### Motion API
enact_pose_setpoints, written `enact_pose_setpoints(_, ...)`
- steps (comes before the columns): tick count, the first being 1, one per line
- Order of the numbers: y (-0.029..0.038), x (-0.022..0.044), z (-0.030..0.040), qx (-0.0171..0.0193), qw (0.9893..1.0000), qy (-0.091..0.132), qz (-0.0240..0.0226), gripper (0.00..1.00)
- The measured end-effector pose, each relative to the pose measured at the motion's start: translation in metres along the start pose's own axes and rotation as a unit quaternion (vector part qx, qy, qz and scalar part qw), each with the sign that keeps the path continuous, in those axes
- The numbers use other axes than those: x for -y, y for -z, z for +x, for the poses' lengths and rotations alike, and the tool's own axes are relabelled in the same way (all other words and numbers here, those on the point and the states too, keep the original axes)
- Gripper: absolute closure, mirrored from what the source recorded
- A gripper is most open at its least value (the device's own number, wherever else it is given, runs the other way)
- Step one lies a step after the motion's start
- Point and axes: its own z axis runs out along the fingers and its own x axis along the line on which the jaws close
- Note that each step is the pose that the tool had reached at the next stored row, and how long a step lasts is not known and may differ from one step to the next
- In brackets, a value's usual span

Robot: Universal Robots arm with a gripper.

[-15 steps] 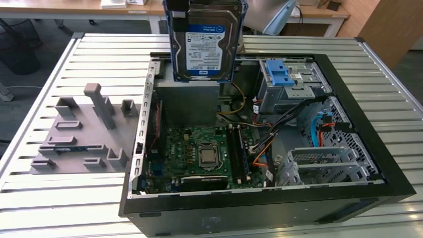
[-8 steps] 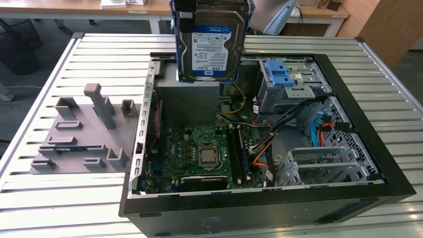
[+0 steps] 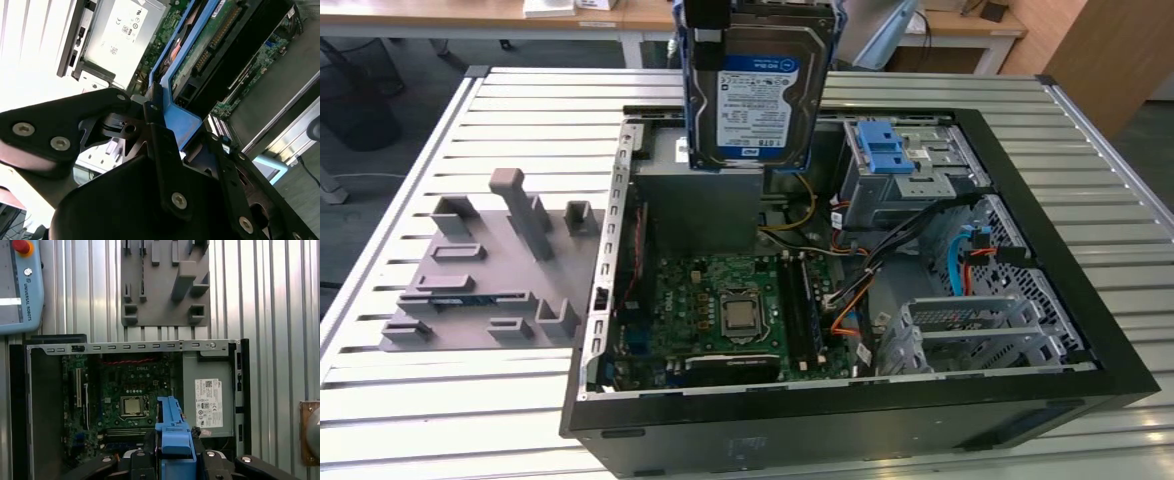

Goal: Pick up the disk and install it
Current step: 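Pick up the disk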

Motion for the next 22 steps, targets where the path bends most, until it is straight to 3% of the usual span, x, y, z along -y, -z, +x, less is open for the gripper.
enact_pose_setpoints(14, 0.0006, 0.0189, 0.0072, 0.0000, 1.0000, -0.002, -0.0010, 0.63)
enact_pose_setpoints(22, 0.0008, 0.0249, 0.0122, 0.0000, 1.0000, -0.002, -0.0010, 0.63)
